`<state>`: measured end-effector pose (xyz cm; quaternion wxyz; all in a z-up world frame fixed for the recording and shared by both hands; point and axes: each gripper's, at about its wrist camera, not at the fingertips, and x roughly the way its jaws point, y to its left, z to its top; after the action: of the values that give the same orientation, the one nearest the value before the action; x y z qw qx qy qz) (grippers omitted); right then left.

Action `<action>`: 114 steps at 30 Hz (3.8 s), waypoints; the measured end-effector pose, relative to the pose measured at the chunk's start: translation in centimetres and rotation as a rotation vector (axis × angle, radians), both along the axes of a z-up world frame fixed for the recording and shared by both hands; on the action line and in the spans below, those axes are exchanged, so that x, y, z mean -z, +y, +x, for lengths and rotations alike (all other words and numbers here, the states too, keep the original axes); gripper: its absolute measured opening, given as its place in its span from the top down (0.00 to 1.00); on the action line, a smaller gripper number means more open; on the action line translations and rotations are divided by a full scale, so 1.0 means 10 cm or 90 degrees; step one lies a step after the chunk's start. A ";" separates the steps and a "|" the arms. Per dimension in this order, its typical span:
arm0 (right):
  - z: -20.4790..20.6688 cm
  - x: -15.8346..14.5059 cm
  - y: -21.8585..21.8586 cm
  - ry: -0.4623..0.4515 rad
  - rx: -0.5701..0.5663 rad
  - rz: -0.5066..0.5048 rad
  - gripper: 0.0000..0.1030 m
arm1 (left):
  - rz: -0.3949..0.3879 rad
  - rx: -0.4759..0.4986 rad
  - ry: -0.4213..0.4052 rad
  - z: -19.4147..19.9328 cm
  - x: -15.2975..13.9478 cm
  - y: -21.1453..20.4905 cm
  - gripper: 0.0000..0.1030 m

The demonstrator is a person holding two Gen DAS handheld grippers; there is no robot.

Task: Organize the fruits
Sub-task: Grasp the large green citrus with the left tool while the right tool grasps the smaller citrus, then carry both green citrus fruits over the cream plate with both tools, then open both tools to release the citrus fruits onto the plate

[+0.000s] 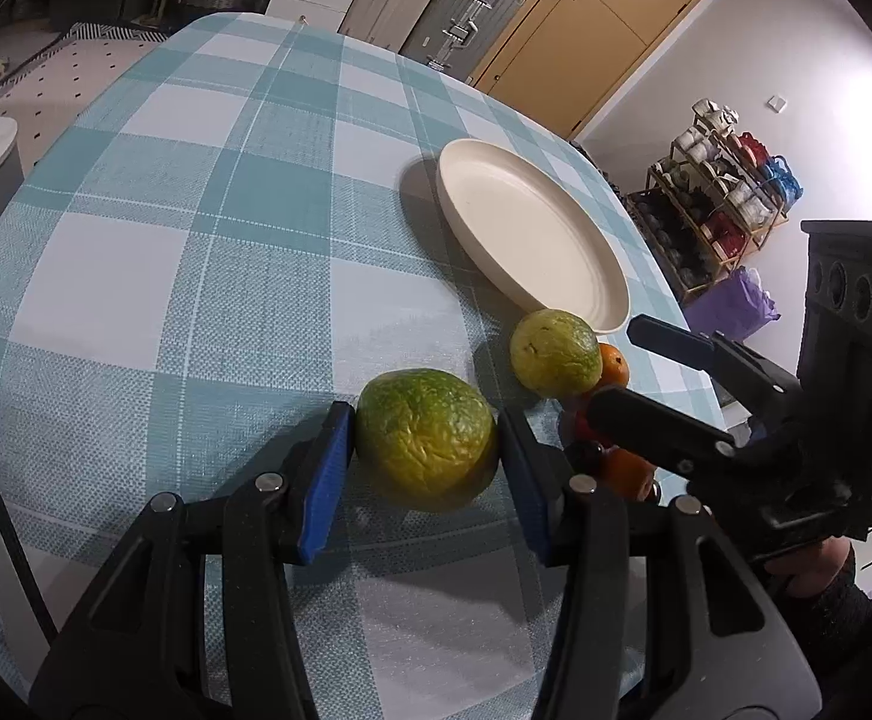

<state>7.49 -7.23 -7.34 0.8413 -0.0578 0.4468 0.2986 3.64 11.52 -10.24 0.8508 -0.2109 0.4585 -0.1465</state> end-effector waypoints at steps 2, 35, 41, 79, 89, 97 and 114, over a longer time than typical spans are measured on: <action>0.01 0.01 0.03 -0.006 0.001 -0.014 0.00 | -0.002 0.001 0.002 -0.01 0.01 0.02 0.55; 0.10 0.32 0.25 0.024 0.010 -0.145 0.52 | -0.021 -0.015 0.013 -0.08 0.07 0.10 0.55; 0.07 0.28 0.22 0.026 0.009 -0.107 0.52 | -0.017 -0.015 0.015 -0.07 0.06 0.09 0.55; 0.83 -0.23 -0.93 -0.022 0.092 0.123 0.53 | 0.010 0.048 -0.019 1.53 -0.60 -0.73 0.55; 1.33 -0.09 -1.04 -0.007 0.096 0.138 0.53 | 0.011 0.059 0.008 2.17 -0.39 -0.95 0.55; 1.61 0.13 -1.00 0.010 0.089 0.157 0.53 | -0.004 0.058 0.037 2.46 -0.13 -0.99 0.55; 1.75 0.17 -0.97 -0.027 0.097 0.154 0.24 | -0.038 0.033 0.045 2.64 -0.14 -0.97 0.44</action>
<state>24.99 -16.98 -9.00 0.8716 0.0718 0.3925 0.2847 30.03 1.78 -8.85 0.8231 -0.2293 0.4892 -0.1749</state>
